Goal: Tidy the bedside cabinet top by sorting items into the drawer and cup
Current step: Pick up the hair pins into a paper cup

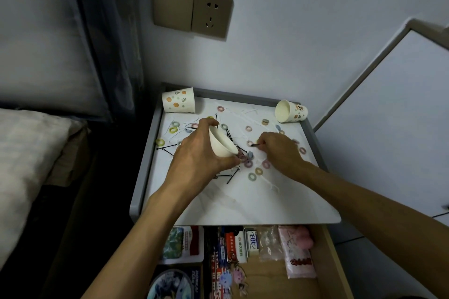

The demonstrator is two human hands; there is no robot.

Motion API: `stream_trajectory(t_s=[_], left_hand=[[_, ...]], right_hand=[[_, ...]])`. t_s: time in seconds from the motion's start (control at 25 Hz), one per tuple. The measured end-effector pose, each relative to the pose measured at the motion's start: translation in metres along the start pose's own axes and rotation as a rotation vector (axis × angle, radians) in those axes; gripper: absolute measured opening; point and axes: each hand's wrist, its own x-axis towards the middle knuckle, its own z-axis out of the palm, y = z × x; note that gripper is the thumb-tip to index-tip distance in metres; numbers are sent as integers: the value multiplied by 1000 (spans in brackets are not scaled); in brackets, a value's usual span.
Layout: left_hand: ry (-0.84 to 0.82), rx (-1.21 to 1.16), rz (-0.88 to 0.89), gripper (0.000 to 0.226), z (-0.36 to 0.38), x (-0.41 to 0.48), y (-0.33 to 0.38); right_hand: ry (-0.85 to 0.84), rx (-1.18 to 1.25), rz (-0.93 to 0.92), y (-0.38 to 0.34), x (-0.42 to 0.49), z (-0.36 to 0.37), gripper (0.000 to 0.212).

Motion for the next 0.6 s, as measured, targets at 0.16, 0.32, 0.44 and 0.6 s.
stream_trajectory(t_s=[0.16,0.32,0.44,0.6], left_hand=[[6,11,8,84,1,1,-2],[-3,-1,11,83,4,1,-1],[18,-12,7,83,2,1,-2],[84,-39,-23,85,-6,2,-2]], right_hand=[[114,388,-51,-21,10,-58,10],[-102,491,-417,-77,12,-110,10],[-245,449,-523,-100,11,-114,14],[6,665,-170,-77,21,-88,11]])
